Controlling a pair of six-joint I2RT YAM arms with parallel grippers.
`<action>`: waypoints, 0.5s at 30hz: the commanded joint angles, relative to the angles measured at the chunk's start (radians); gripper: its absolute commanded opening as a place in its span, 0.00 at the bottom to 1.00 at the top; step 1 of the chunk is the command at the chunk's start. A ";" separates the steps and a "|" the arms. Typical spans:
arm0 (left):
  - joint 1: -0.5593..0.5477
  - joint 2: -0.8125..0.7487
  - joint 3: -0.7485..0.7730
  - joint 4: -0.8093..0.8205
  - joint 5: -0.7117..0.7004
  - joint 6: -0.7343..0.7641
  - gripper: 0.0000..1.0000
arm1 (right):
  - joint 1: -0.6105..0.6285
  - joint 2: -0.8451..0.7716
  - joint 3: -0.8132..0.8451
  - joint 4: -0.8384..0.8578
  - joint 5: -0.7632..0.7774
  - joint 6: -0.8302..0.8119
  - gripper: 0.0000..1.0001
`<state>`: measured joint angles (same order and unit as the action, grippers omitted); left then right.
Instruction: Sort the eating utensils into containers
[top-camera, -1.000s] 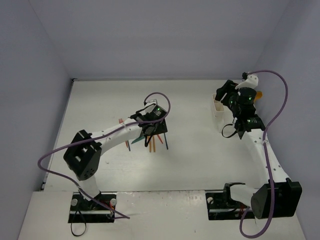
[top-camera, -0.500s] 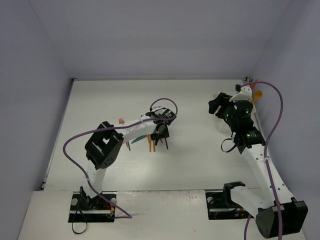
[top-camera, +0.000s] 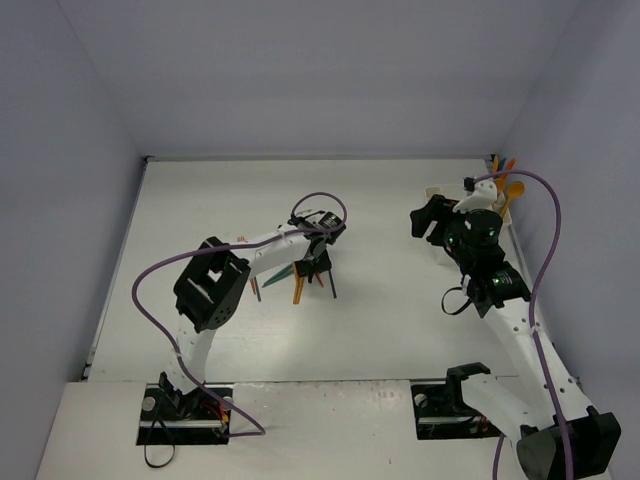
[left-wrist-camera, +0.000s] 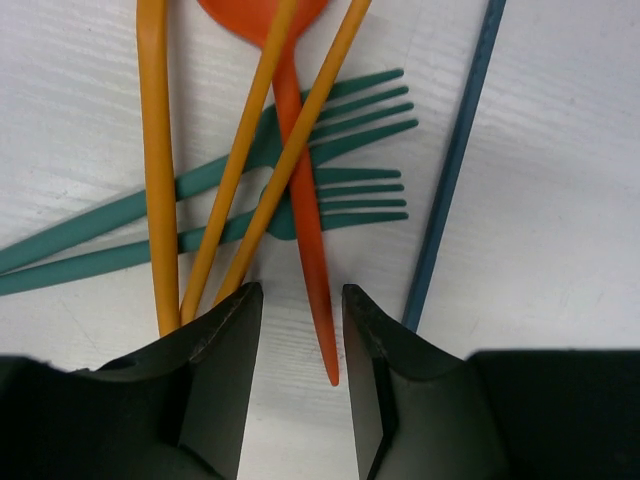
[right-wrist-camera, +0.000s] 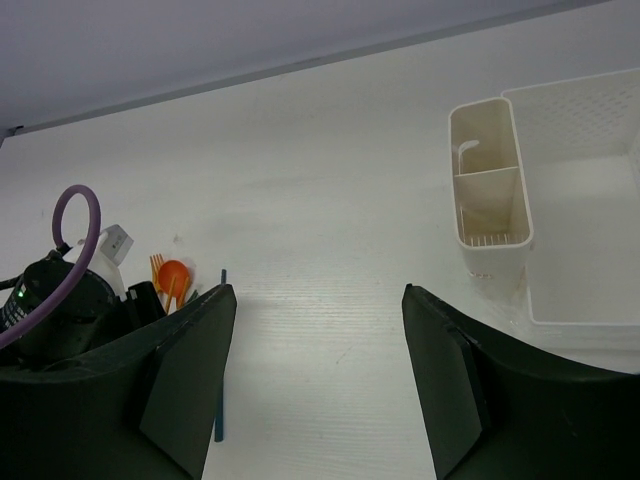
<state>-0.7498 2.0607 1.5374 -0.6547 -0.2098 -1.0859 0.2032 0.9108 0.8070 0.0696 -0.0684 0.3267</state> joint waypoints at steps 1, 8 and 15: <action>0.014 0.002 0.030 -0.038 -0.009 -0.008 0.29 | 0.012 -0.022 0.001 0.045 0.018 -0.020 0.65; 0.014 -0.045 -0.015 -0.039 -0.022 0.025 0.06 | 0.015 -0.023 0.005 0.041 0.013 -0.024 0.66; -0.010 -0.124 0.035 -0.033 -0.070 0.168 0.00 | 0.016 -0.007 0.017 0.038 -0.013 -0.021 0.66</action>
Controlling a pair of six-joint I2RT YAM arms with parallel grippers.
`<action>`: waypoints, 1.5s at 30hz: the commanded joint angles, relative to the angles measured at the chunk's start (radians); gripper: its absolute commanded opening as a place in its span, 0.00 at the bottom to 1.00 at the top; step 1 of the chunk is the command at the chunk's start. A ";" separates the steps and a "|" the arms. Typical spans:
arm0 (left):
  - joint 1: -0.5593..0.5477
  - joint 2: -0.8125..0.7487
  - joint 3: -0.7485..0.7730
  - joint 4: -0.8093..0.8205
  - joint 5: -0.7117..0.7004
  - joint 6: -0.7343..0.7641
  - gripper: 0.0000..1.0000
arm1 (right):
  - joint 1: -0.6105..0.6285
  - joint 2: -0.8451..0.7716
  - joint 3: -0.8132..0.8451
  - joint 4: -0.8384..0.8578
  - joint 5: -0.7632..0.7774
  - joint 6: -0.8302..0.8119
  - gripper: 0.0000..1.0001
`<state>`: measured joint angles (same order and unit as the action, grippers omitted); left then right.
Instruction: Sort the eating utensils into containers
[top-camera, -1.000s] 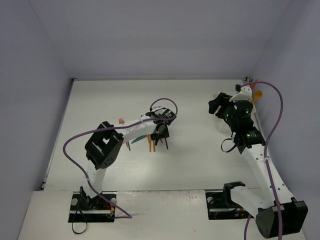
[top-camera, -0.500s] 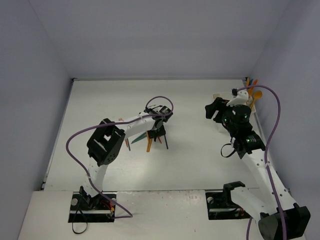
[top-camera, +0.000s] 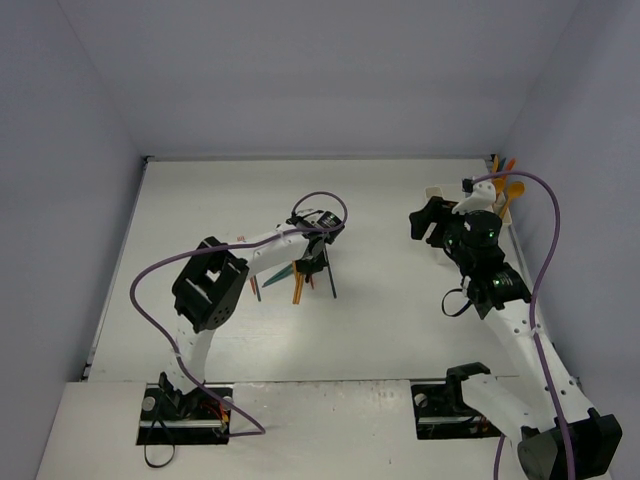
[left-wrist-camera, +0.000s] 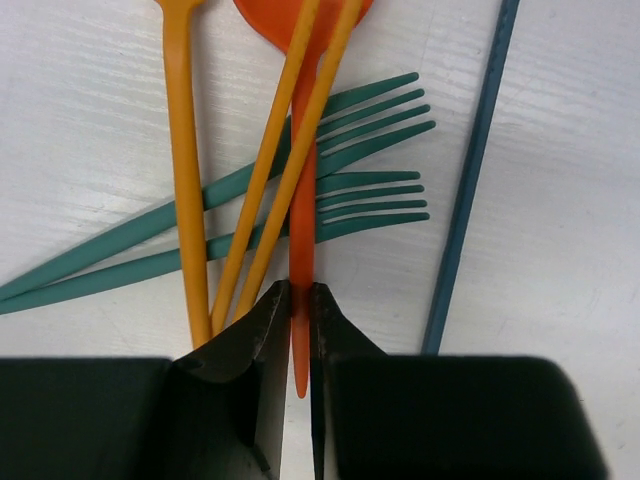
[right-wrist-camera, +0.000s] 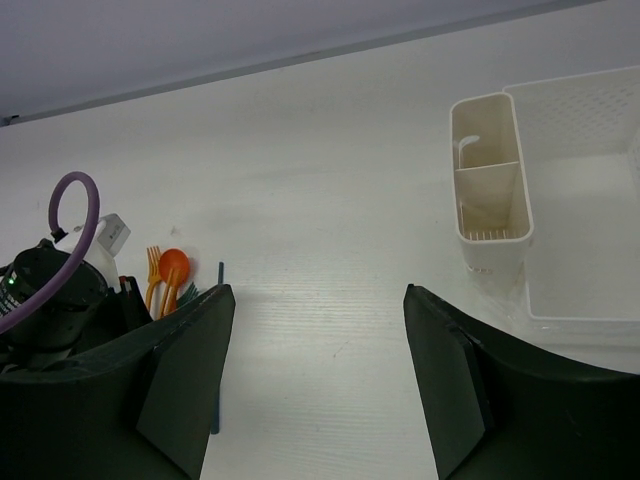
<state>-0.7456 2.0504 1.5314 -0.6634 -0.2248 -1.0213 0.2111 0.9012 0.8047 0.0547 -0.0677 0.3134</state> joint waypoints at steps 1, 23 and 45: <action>-0.023 -0.136 0.046 -0.023 -0.074 0.125 0.00 | 0.008 0.007 0.021 0.051 -0.020 -0.009 0.66; -0.112 -0.601 -0.302 0.645 0.087 0.568 0.00 | 0.075 0.256 0.282 0.043 -0.421 0.149 0.62; -0.209 -0.625 -0.209 0.742 0.124 0.595 0.00 | 0.246 0.338 0.315 0.080 -0.284 0.181 0.24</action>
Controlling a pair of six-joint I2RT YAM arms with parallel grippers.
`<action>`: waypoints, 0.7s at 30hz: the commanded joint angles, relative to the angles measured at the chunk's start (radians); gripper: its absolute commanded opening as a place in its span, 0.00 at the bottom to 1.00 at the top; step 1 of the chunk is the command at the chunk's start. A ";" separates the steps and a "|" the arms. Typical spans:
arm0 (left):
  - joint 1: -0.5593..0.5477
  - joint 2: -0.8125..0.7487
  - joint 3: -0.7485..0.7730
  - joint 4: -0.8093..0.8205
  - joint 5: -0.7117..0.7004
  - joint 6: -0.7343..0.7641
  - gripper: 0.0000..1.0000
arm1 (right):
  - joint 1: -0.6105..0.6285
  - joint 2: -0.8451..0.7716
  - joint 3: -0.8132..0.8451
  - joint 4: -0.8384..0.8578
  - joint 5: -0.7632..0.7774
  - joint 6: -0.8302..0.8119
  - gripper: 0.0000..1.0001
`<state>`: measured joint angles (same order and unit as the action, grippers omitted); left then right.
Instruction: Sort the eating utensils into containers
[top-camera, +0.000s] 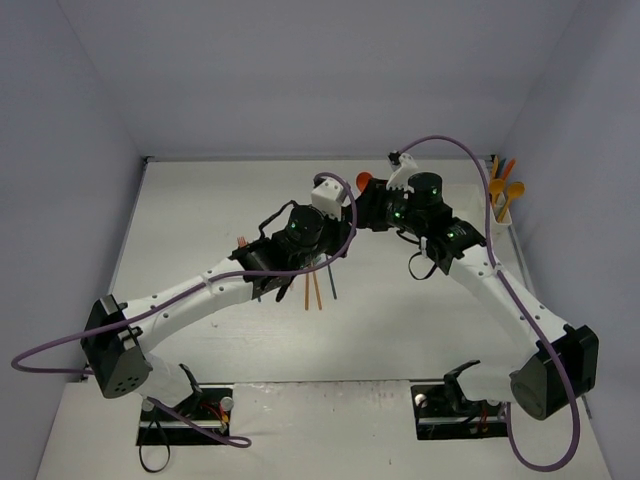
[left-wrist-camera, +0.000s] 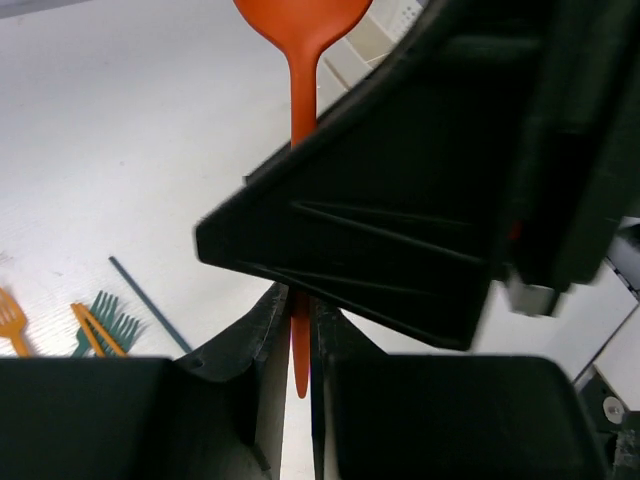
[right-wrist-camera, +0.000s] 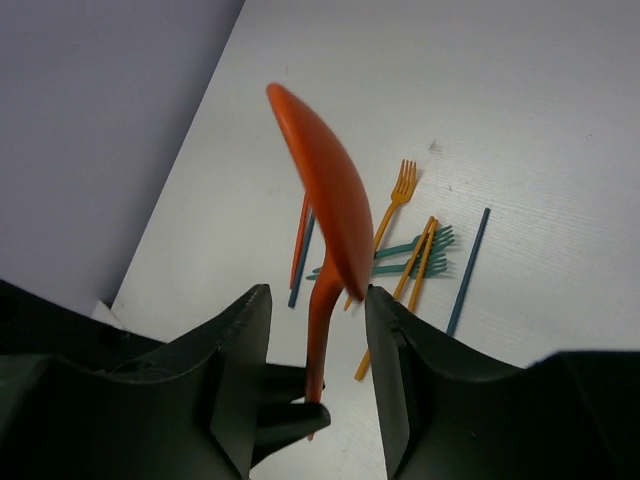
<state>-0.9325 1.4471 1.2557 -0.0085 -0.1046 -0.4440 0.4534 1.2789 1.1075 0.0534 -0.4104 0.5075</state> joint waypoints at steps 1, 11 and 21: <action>-0.023 -0.020 0.066 0.087 0.003 0.017 0.00 | 0.005 -0.045 0.006 0.080 0.068 -0.019 0.18; -0.025 0.001 0.073 0.017 -0.063 -0.027 0.33 | -0.050 -0.133 -0.042 0.074 0.172 -0.068 0.00; 0.130 -0.119 -0.051 -0.168 -0.108 -0.169 0.72 | -0.355 -0.151 0.006 0.059 0.246 -0.218 0.00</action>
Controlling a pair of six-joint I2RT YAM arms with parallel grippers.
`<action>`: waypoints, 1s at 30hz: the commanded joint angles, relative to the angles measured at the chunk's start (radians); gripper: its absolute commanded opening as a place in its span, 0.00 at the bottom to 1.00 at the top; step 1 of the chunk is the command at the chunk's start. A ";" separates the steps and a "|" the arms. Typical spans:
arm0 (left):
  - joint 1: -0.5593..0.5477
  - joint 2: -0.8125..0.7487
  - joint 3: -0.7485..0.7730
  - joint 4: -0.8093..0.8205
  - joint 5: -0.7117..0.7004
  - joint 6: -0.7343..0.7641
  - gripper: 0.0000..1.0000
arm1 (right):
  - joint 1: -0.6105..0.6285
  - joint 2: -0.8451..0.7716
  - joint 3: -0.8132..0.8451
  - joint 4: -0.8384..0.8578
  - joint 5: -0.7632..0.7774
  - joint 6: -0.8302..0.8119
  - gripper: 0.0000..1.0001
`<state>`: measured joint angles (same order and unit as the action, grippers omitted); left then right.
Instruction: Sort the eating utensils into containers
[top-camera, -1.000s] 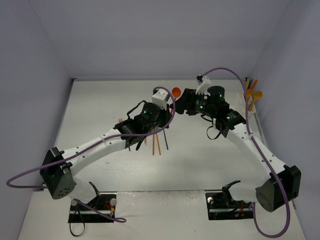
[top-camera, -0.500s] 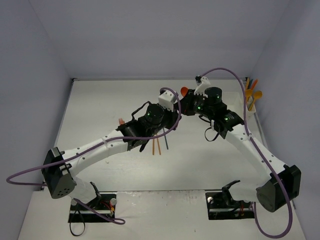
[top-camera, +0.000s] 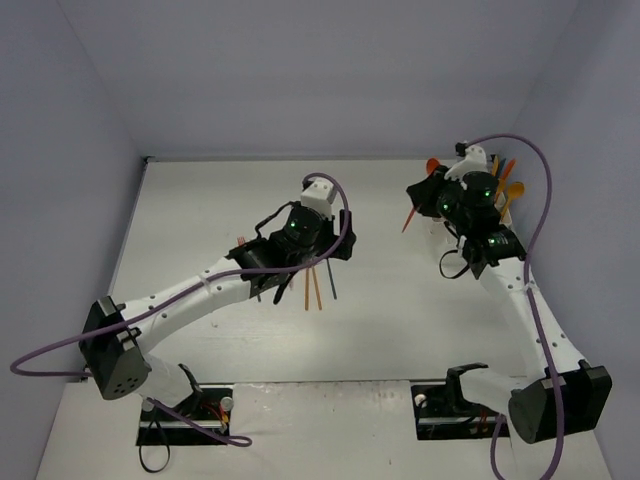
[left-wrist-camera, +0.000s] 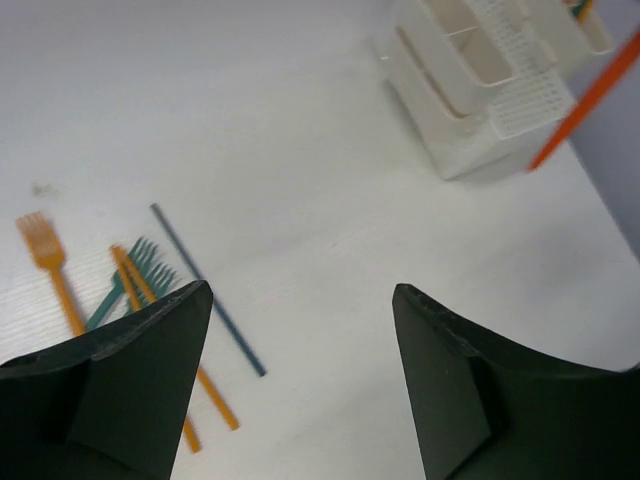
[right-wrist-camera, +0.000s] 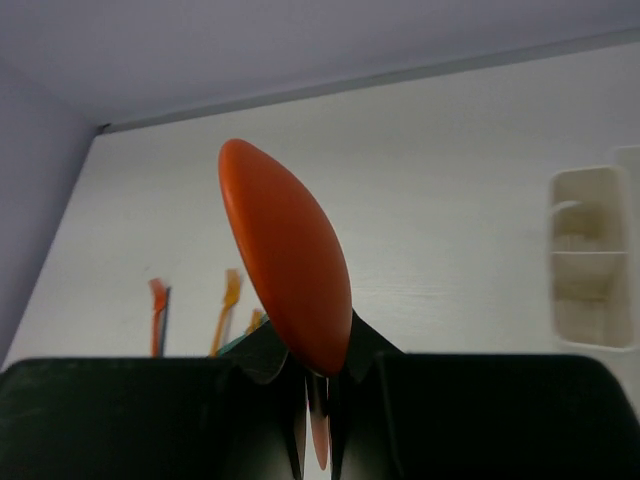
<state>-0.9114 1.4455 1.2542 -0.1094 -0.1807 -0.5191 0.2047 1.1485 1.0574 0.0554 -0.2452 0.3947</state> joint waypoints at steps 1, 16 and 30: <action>0.146 -0.149 -0.071 -0.097 -0.025 -0.113 0.74 | -0.142 -0.011 0.063 0.058 0.104 -0.127 0.00; 0.564 -0.469 -0.281 -0.387 -0.046 0.103 0.87 | -0.459 0.215 0.107 0.325 0.360 -0.282 0.00; 0.588 -0.471 -0.370 -0.334 -0.118 0.192 0.87 | -0.504 0.376 0.045 0.542 0.386 -0.293 0.00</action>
<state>-0.3392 0.9593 0.8497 -0.4973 -0.2627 -0.3580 -0.2886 1.5027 1.1173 0.4148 0.1088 0.1028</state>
